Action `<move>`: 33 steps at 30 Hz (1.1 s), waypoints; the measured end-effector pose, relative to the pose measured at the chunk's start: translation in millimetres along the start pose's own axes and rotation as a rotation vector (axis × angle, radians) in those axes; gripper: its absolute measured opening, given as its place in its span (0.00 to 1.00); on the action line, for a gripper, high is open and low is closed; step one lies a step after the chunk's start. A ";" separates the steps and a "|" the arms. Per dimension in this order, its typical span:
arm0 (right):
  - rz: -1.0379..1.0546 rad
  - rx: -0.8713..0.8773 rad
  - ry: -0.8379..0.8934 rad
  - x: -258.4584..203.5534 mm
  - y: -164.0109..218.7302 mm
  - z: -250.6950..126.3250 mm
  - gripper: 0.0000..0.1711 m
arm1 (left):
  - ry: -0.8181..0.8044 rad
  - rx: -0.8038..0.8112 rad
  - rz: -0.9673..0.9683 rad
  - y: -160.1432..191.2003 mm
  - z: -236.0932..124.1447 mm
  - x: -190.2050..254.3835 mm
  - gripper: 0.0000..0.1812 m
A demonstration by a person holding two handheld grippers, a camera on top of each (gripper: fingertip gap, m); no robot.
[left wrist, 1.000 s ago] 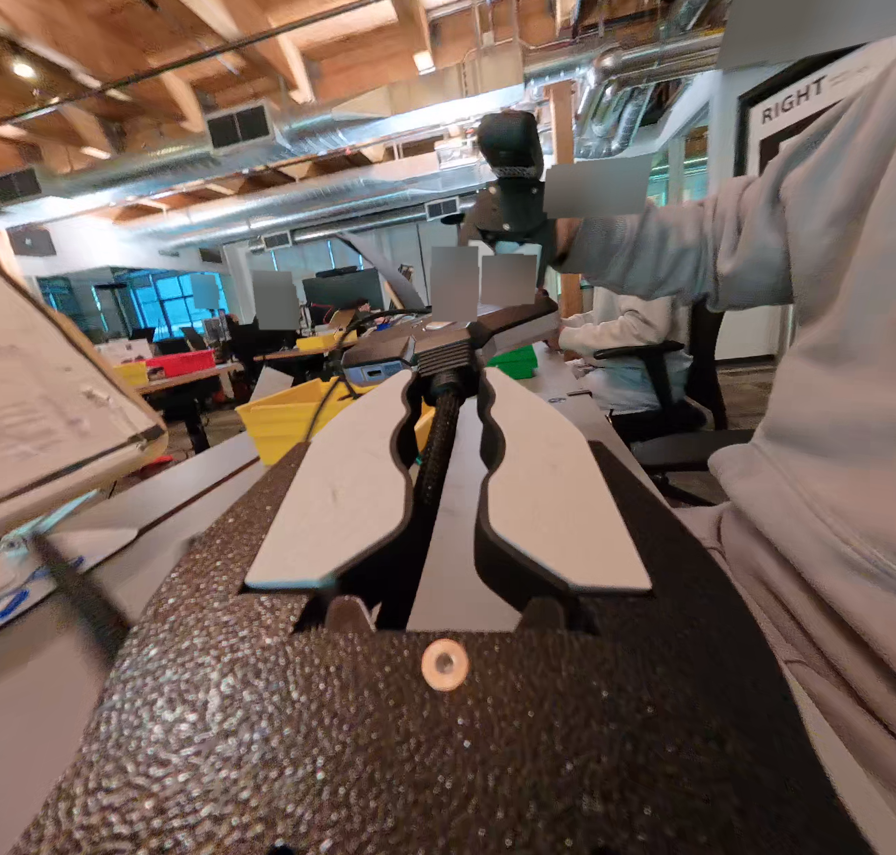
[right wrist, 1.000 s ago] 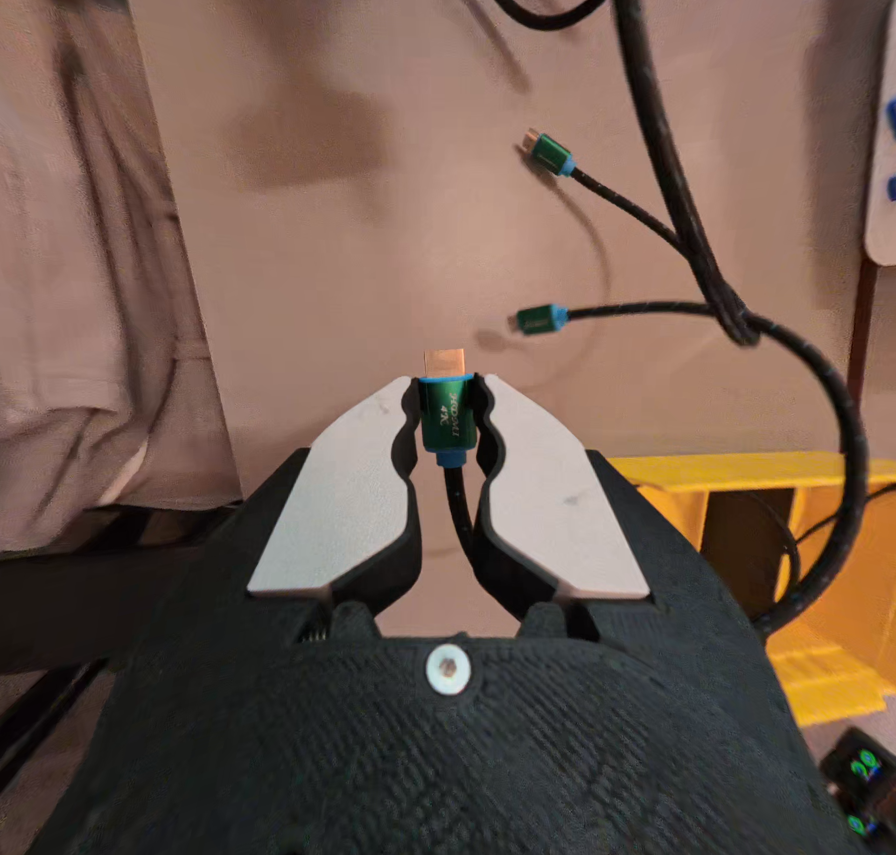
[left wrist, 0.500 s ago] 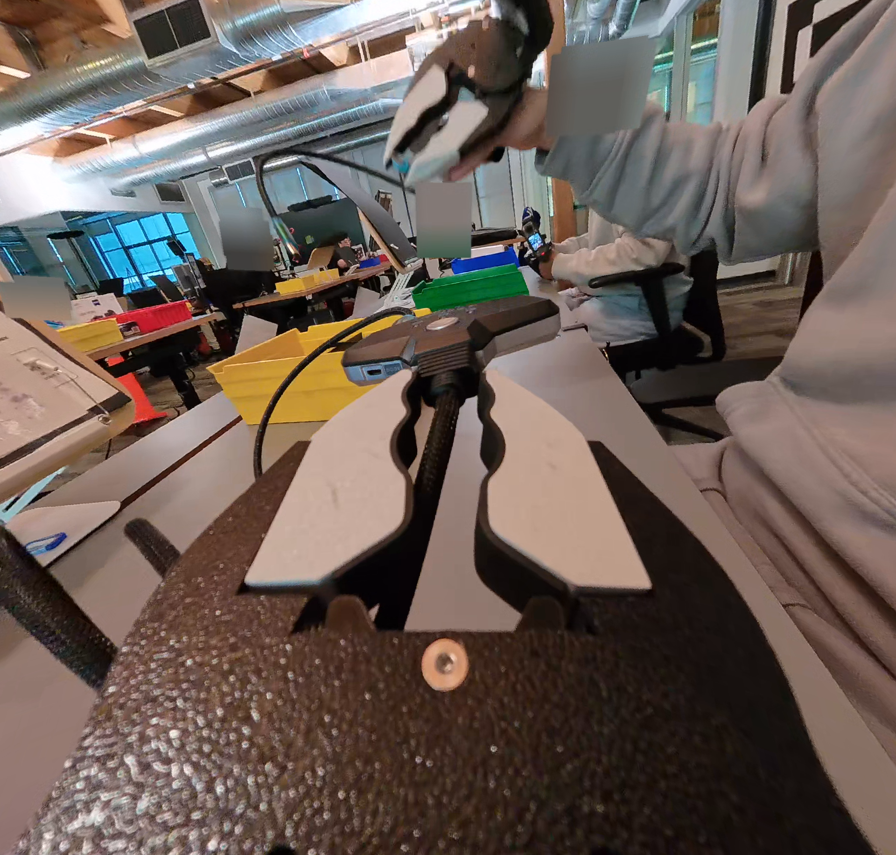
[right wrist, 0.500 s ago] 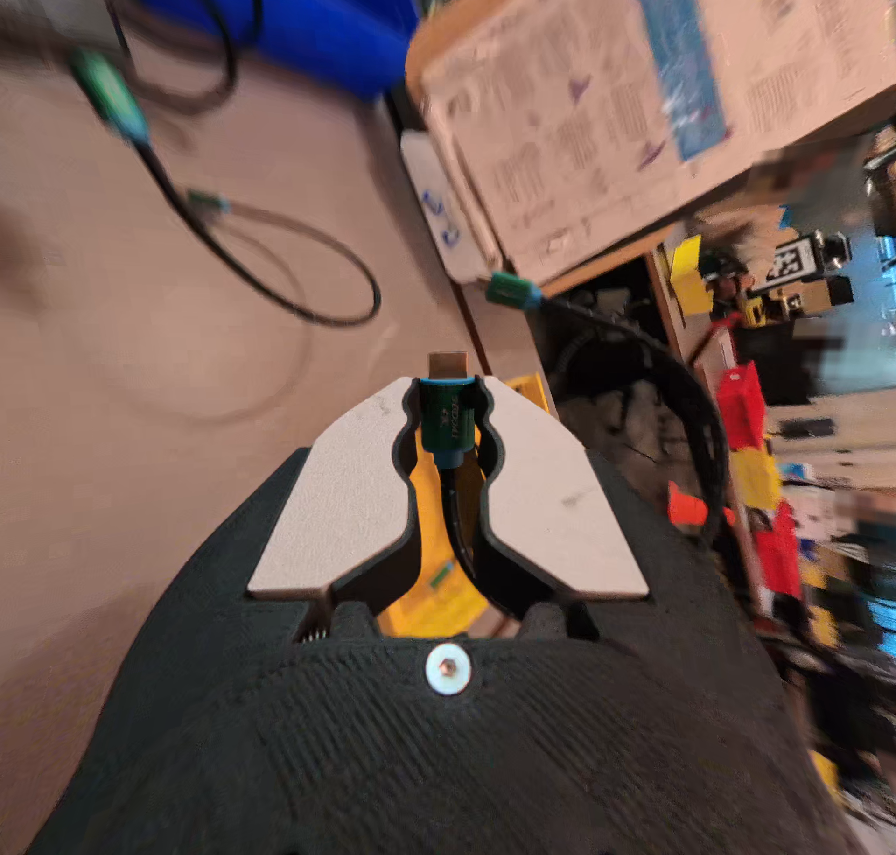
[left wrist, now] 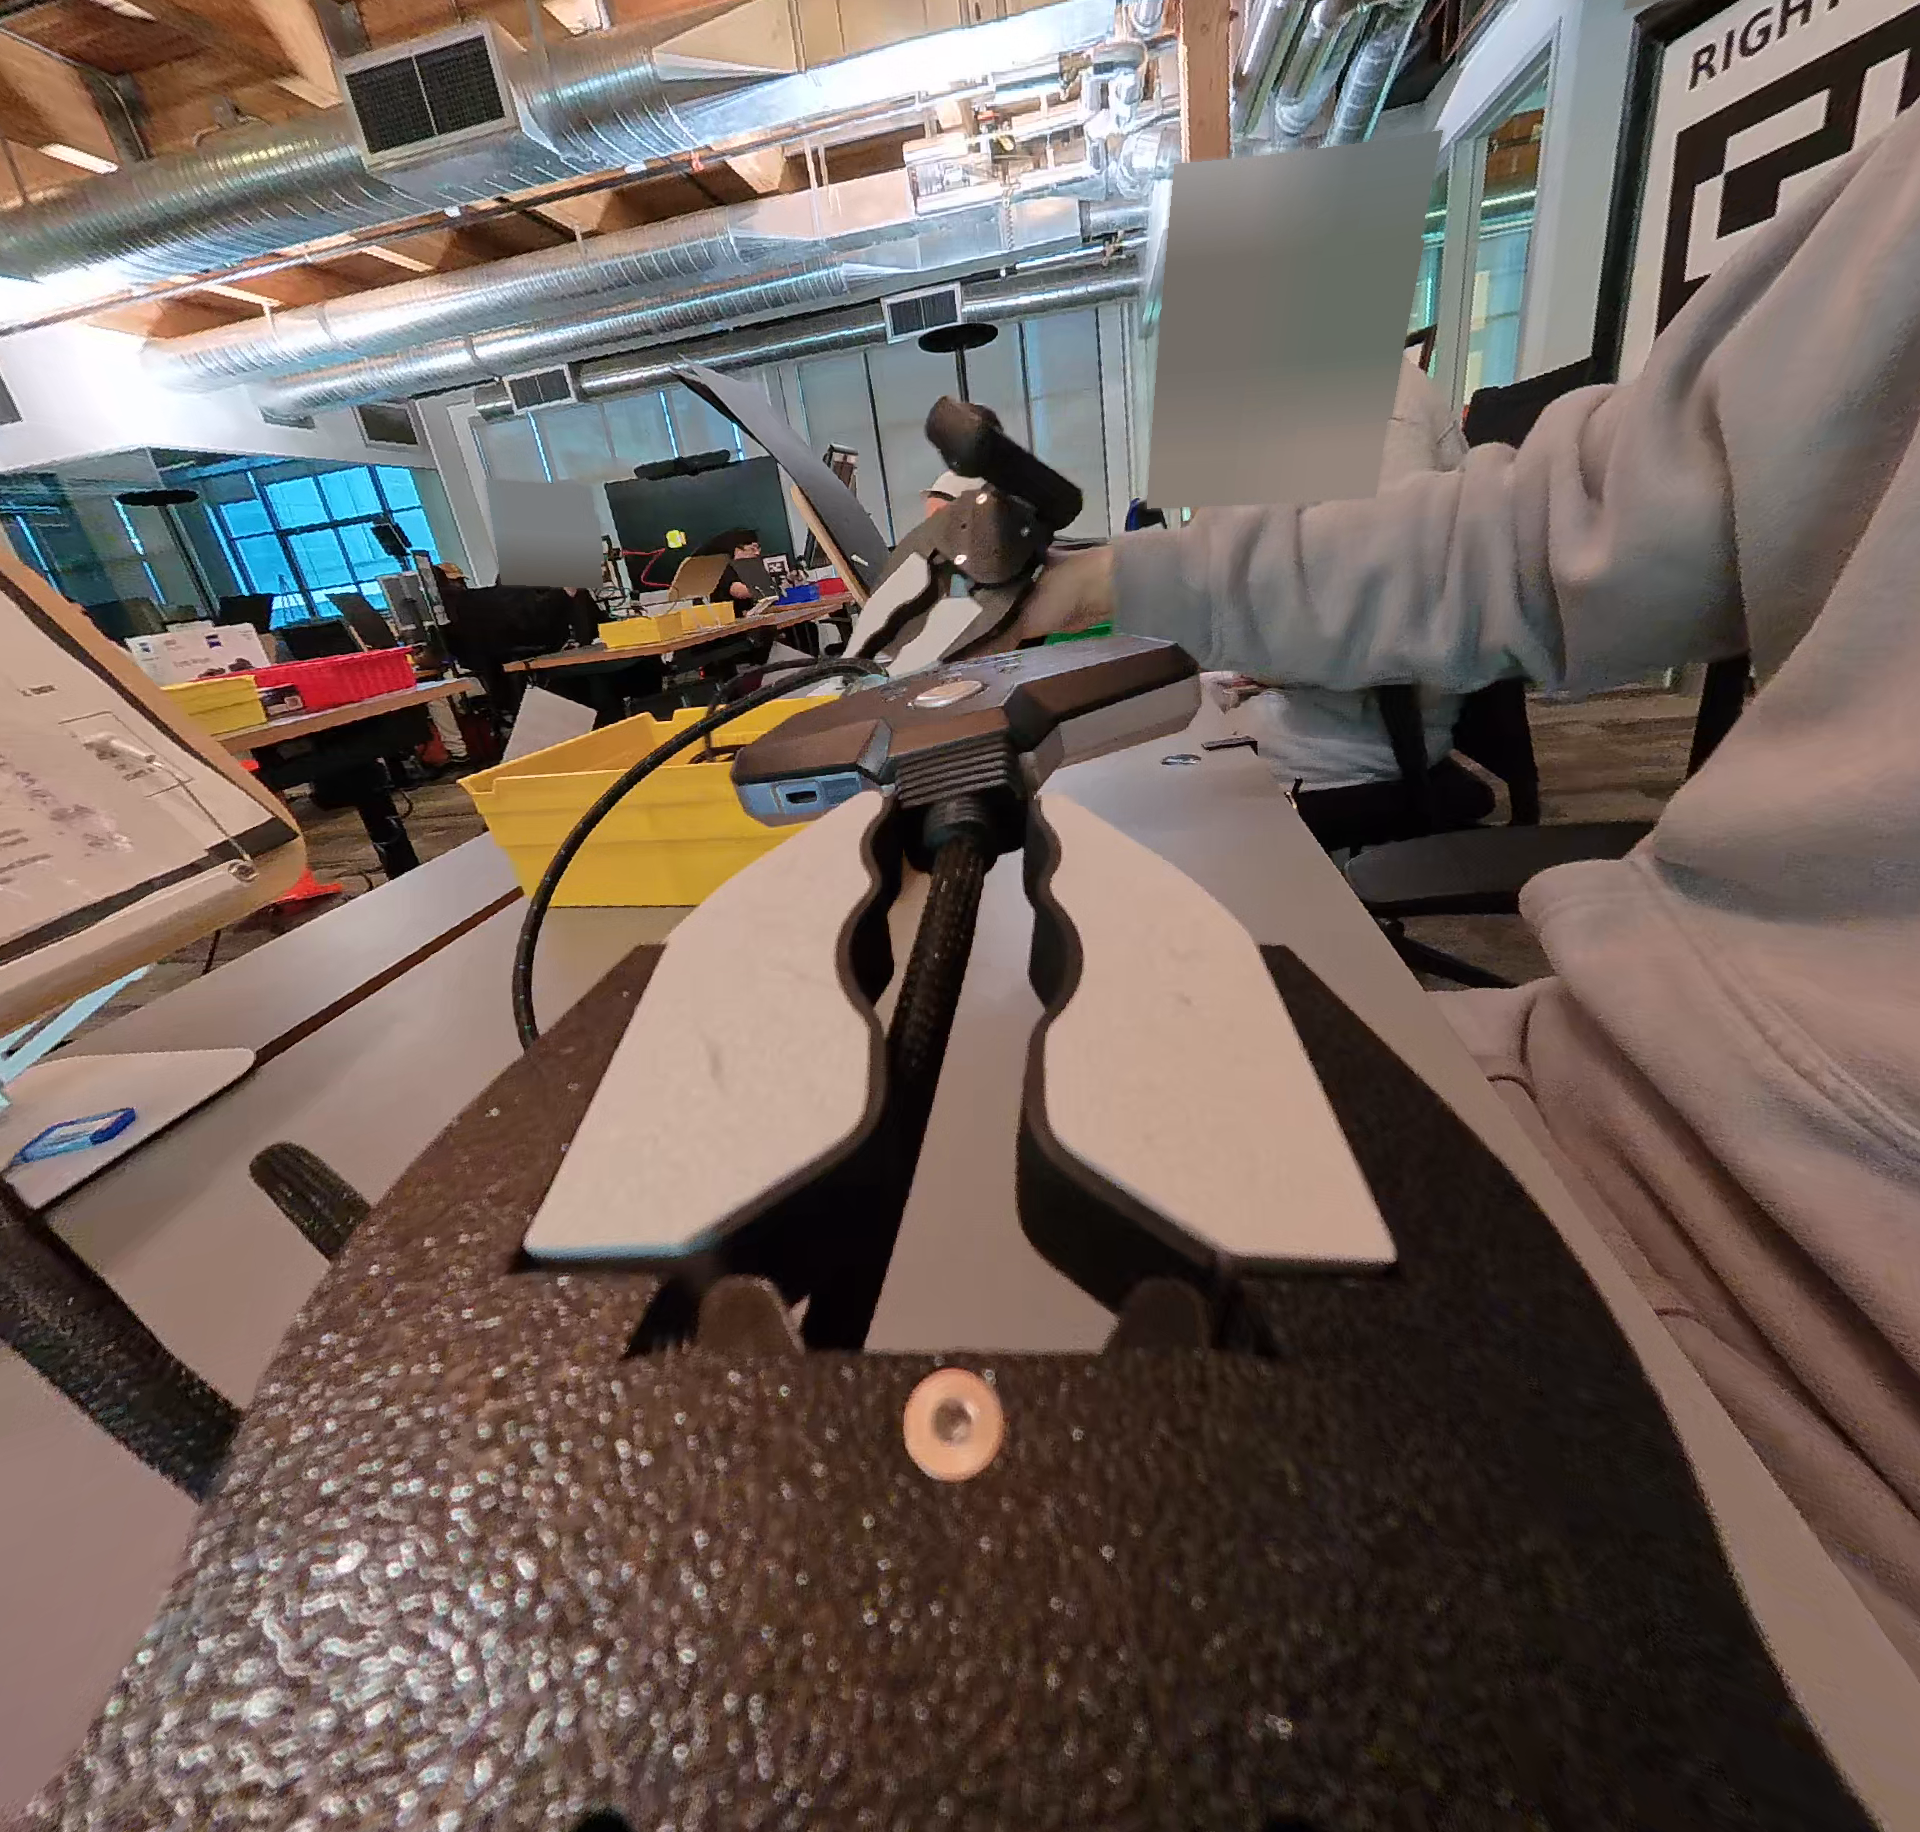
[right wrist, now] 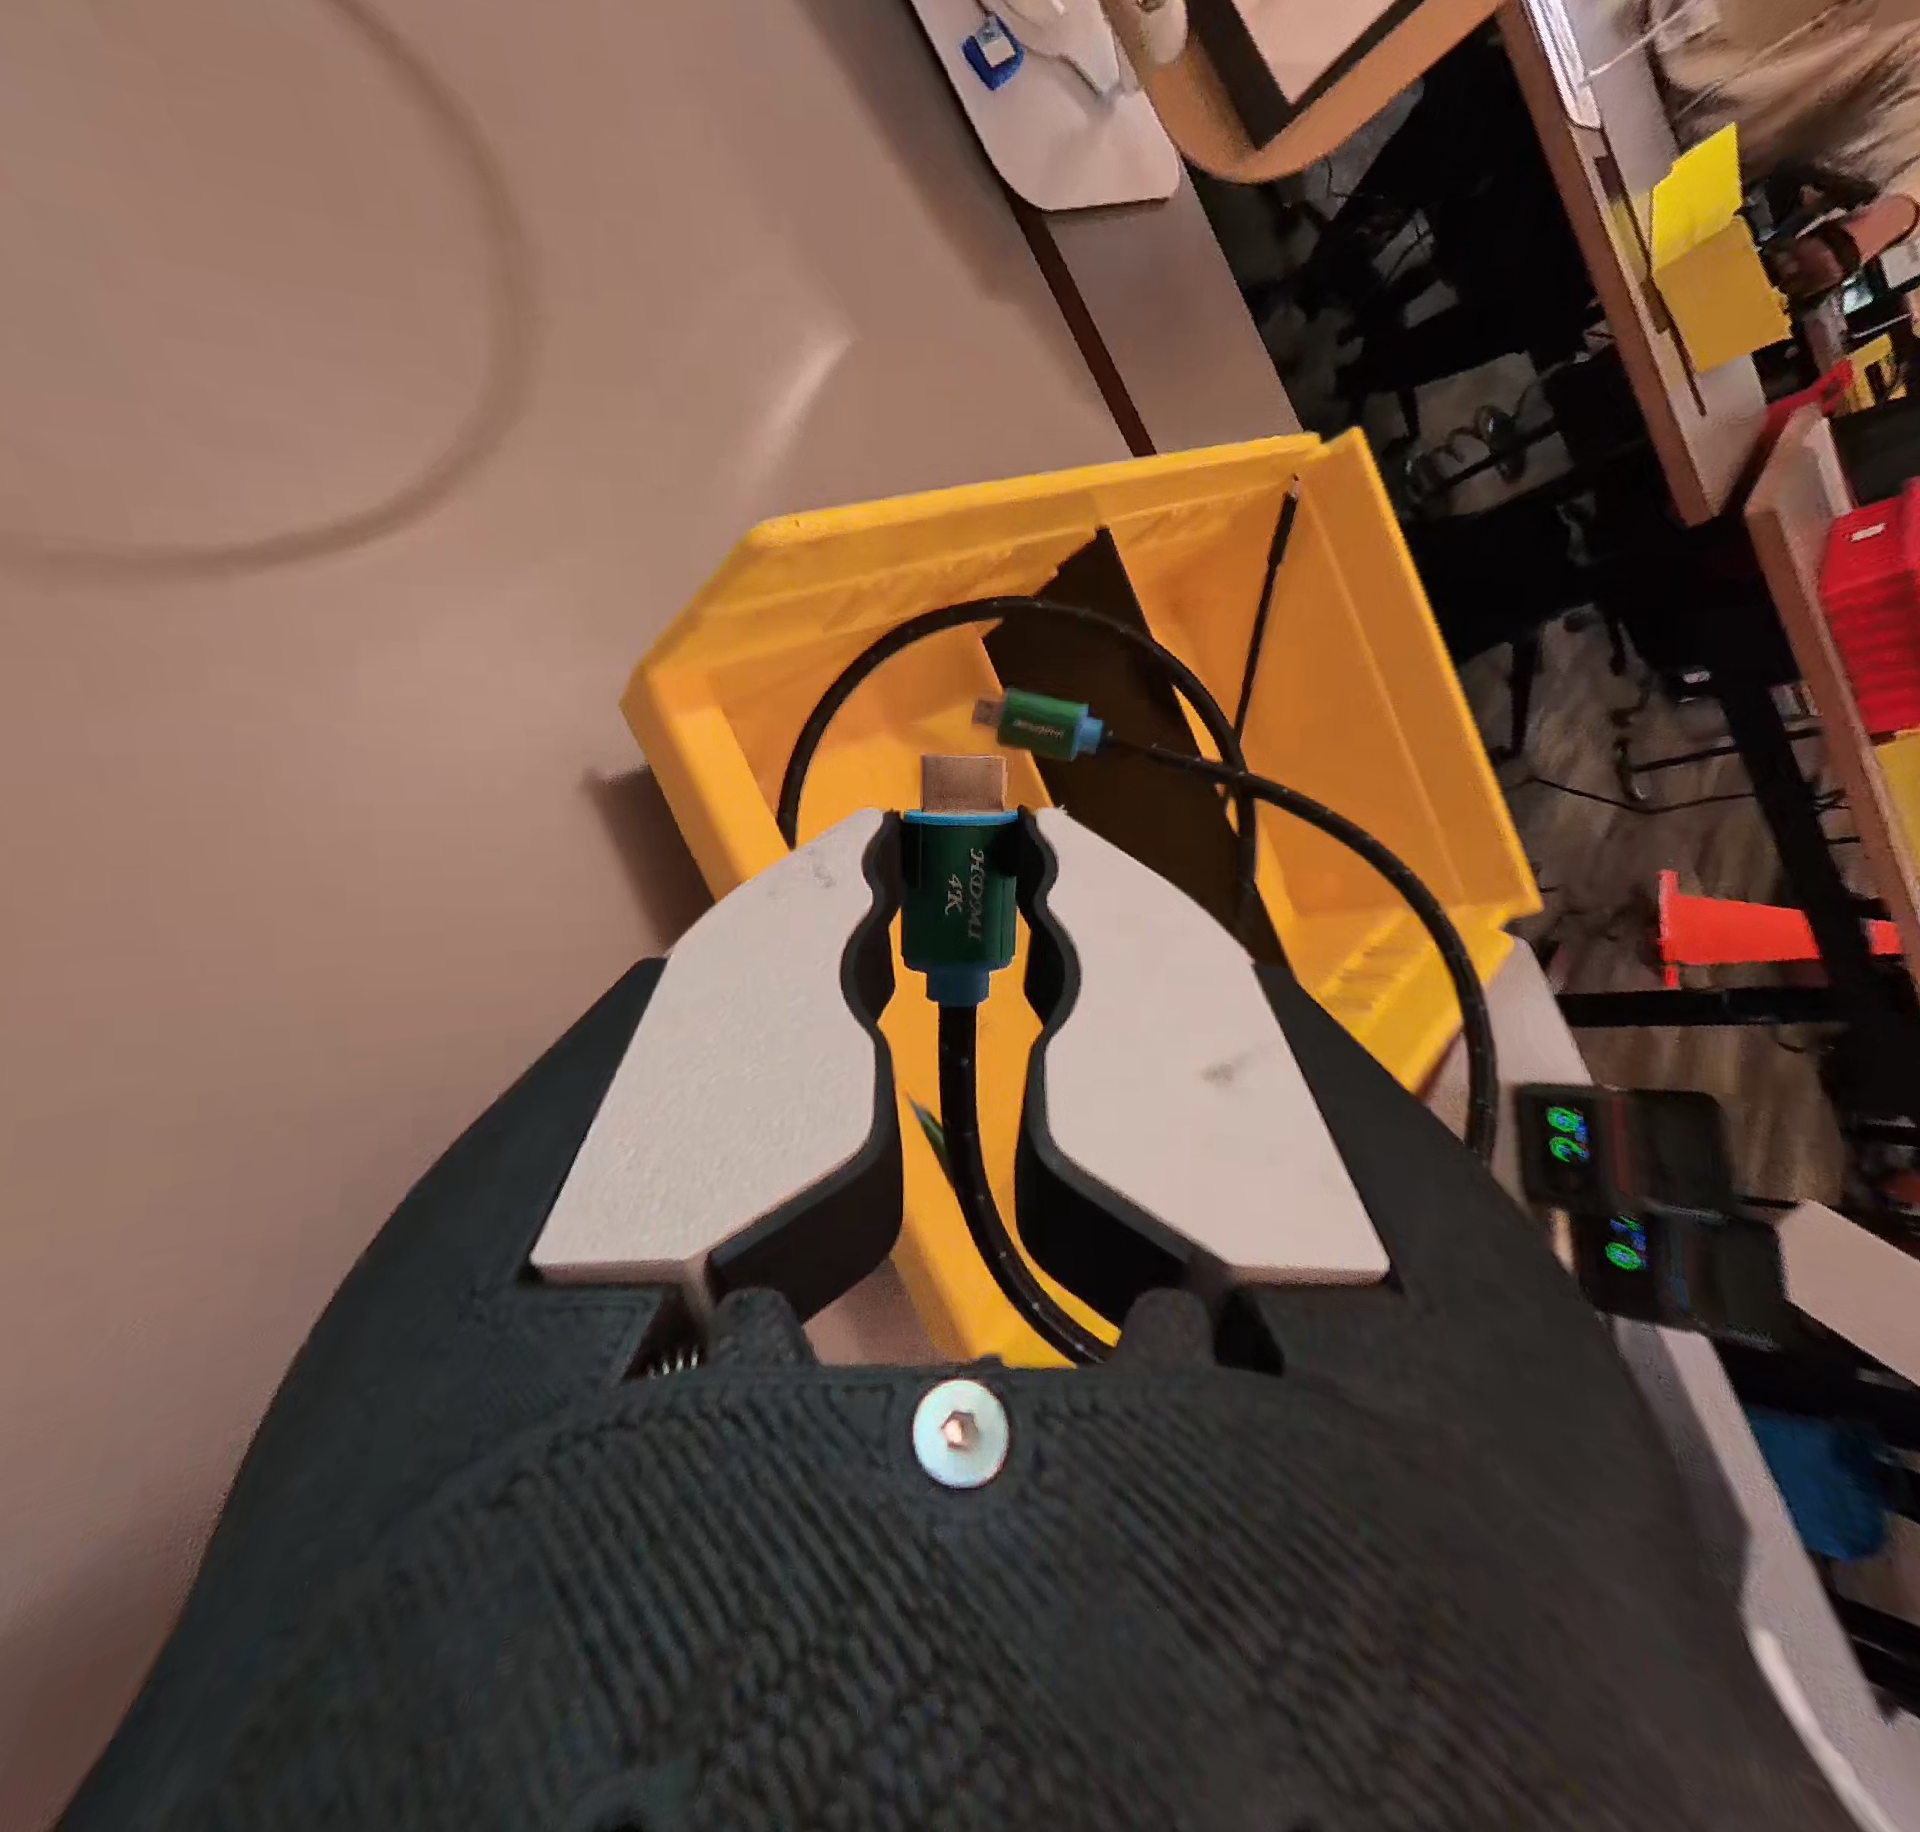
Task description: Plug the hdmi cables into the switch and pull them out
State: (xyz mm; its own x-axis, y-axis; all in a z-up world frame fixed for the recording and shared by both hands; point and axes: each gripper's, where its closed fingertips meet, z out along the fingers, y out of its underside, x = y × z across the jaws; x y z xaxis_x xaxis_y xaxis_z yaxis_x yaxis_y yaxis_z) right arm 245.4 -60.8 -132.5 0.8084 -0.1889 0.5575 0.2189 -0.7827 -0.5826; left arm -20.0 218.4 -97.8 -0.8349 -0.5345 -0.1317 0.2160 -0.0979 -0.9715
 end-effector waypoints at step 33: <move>0.182 0.393 -0.661 -170.5 -230.8 -42.4 0.39 | 0.148 -0.046 0.040 12.1 20.0 25.7 0.12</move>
State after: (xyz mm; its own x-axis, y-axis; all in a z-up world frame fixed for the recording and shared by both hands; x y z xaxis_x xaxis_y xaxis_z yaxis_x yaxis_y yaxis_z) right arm 33.9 127.0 -67.9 0.9802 0.1946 0.0378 0.1293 -0.4831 -0.8660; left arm -28.8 186.7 -109.0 -0.8921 -0.4077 -0.1947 0.2299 -0.0387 -0.9724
